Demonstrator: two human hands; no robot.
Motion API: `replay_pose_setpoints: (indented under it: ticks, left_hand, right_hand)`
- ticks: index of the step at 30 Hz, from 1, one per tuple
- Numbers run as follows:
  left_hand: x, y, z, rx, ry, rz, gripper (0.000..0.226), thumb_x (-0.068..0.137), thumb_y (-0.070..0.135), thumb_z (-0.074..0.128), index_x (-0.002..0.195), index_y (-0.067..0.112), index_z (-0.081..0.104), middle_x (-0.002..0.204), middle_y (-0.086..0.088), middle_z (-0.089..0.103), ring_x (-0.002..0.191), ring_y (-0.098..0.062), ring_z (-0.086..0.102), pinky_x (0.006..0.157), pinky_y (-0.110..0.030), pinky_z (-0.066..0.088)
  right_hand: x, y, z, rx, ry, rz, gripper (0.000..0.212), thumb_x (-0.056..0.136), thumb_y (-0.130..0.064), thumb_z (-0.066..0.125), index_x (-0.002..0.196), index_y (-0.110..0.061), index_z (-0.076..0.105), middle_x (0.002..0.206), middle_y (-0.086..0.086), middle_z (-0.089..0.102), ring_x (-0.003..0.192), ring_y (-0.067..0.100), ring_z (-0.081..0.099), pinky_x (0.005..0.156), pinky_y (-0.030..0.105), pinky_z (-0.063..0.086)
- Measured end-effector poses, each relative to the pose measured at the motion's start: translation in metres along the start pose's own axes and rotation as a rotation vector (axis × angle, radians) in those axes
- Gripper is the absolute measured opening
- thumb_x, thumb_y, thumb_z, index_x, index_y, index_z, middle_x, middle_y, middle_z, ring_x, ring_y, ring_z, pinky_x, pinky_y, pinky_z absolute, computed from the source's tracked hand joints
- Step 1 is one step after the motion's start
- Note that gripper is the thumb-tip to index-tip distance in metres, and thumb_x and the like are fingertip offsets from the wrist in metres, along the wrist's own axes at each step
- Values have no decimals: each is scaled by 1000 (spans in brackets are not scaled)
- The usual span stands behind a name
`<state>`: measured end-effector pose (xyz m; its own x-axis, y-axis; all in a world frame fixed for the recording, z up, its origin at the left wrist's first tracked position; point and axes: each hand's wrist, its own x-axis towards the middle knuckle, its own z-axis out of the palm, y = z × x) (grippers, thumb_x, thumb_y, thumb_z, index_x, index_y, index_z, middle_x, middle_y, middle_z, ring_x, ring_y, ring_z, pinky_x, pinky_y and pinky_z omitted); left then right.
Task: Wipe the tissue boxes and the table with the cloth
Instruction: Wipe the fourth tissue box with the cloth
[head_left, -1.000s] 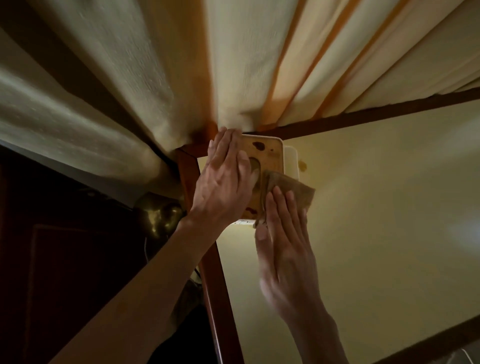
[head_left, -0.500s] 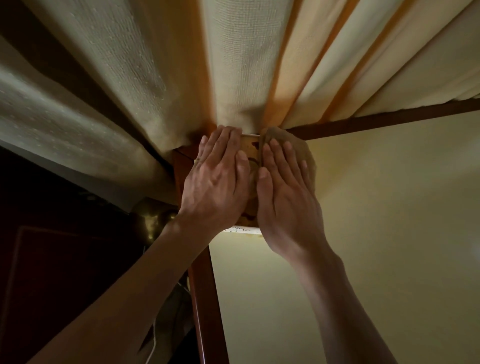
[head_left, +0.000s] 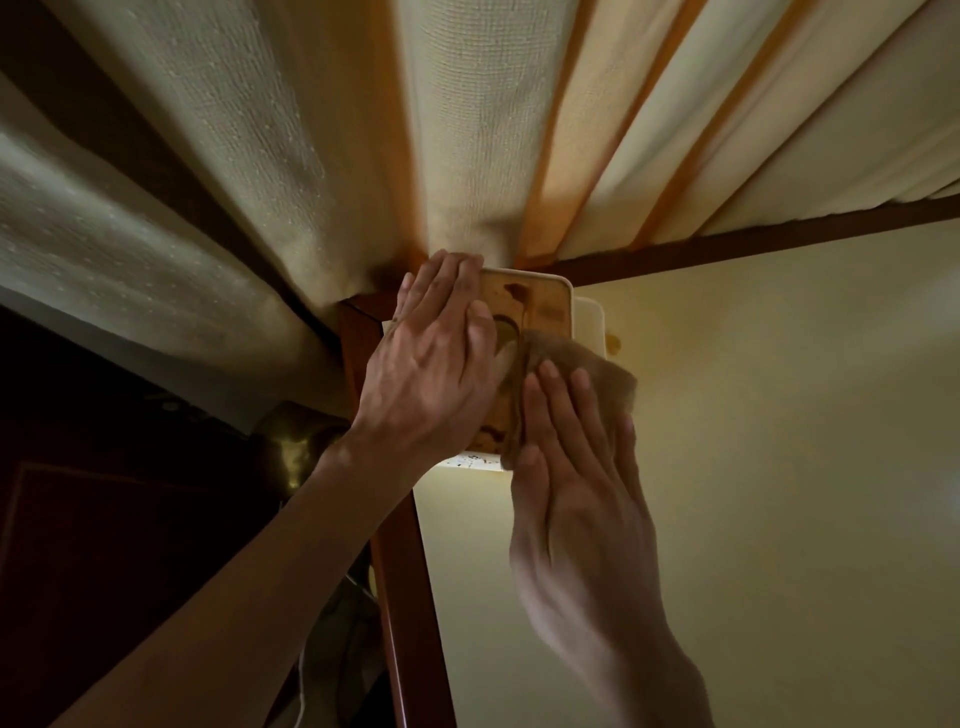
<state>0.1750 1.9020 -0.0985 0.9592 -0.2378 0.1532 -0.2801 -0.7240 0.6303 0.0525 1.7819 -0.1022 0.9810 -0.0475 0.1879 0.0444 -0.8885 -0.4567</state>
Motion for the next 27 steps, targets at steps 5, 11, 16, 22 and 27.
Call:
replay_pose_setpoints:
  ticks: [5,11,16,22,27]
  left_hand:
    - [-2,0,-3,-30,-35,-16,71,98,43,7,159,12,27,166,-6,25,155,-12,11,126,-31,0]
    - [-2,2,-4,8,-21,-30,69,98,40,9,158,14,29,166,-5,27,155,-12,12,125,-28,-2]
    - [-1,6,-5,-22,-30,-73,62,101,36,15,159,17,29,166,-1,25,154,-8,9,126,-28,-3]
    - [-2,6,-6,-37,-46,-83,62,102,38,15,160,19,26,167,0,21,154,-5,6,123,-23,-1]
    - [-1,8,-8,-17,-46,-87,63,101,39,14,160,20,27,167,1,22,154,-5,8,121,-22,8]
  right_hand:
    - [56,11,4,-8,-81,46,60,104,-37,7,160,-19,22,168,-4,20,158,9,4,129,44,14]
    - [62,10,3,-38,-80,48,61,104,-38,7,160,-22,22,169,-8,18,157,5,3,129,42,10]
    - [9,-2,-3,-48,0,25,58,110,-36,10,157,-16,35,165,-4,29,157,10,12,129,42,7]
    - [-13,-5,-2,-49,66,-9,54,110,-32,17,152,-11,43,161,2,38,155,17,24,126,52,19]
    - [50,9,6,-12,-48,11,59,106,-35,12,158,-13,31,166,2,28,158,15,12,126,48,22]
